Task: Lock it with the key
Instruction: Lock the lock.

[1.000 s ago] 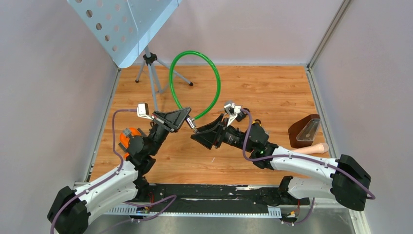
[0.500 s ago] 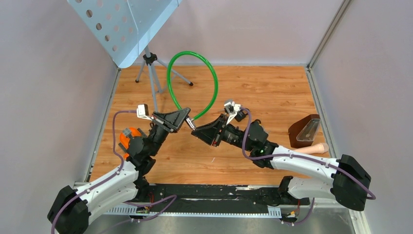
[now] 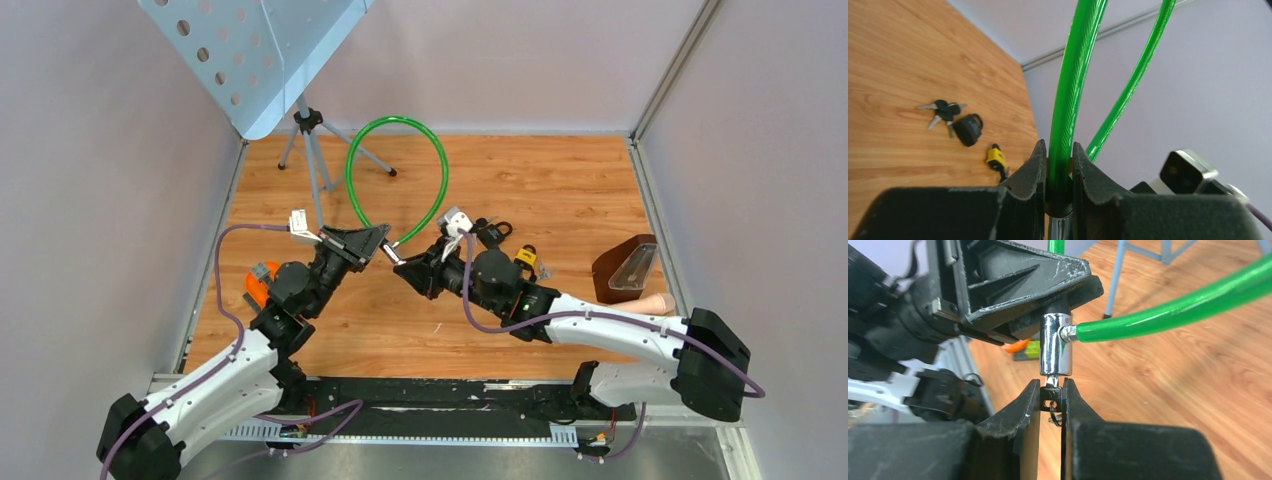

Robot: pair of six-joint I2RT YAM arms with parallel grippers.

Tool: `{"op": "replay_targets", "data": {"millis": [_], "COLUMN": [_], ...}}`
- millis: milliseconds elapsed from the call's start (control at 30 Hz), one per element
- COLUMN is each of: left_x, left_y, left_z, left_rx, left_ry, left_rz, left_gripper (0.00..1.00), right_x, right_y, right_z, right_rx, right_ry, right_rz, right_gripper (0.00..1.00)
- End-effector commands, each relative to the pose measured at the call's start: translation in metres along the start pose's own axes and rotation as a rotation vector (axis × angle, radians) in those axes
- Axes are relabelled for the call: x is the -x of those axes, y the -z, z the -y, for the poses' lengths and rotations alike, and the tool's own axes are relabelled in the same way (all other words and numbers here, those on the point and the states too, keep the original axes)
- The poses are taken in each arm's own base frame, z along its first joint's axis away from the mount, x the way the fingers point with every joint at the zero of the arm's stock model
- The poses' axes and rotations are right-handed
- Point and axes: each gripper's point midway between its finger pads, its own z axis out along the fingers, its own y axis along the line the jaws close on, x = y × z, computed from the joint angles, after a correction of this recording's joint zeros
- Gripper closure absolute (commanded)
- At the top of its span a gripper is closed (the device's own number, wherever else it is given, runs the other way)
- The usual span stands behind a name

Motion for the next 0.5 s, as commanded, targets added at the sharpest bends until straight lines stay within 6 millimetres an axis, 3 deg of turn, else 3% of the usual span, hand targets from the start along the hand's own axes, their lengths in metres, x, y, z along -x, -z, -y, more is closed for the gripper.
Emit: {"op": "replay_targets", "data": {"millis": [0, 233, 267, 300, 333, 367, 400, 467], "left_x": [0.009, 0.011, 0.011, 0.012, 0.012, 0.014, 0.015, 0.017], "left_y": [0.002, -0.001, -0.001, 0.000, 0.000, 0.001, 0.002, 0.004], "left_z": [0.048, 0.045, 0.046, 0.049, 0.051, 0.056, 0.059, 0.062], "left_rx": [-0.096, -0.091, -0.096, -0.114, -0.126, -0.149, -0.164, -0.181], "left_ry": [-0.028, -0.061, -0.064, -0.075, -0.080, -0.093, -0.105, -0.114], "left_rz": [-0.011, 0.002, 0.004, 0.009, 0.011, 0.017, 0.022, 0.031], "left_gripper": [1.00, 1.00, 1.00, 1.00, 1.00, 1.00, 1.00, 1.00], "right_x": [0.001, -0.005, -0.008, -0.011, -0.011, -0.015, -0.016, -0.015], "right_y": [-0.002, -0.003, -0.003, -0.002, -0.001, 0.001, 0.003, 0.009], "right_z": [0.059, 0.073, 0.071, 0.066, 0.056, 0.046, 0.036, 0.018], "right_rx": [-0.292, -0.380, -0.363, -0.330, -0.282, -0.221, -0.169, -0.088], "right_ry": [0.268, 0.397, 0.391, 0.379, 0.357, 0.341, 0.312, 0.247], "right_rz": [-0.040, -0.086, -0.096, -0.102, -0.101, -0.108, -0.110, -0.107], "right_gripper": [1.00, 1.00, 0.94, 0.80, 0.52, 0.35, 0.23, 0.14]}}
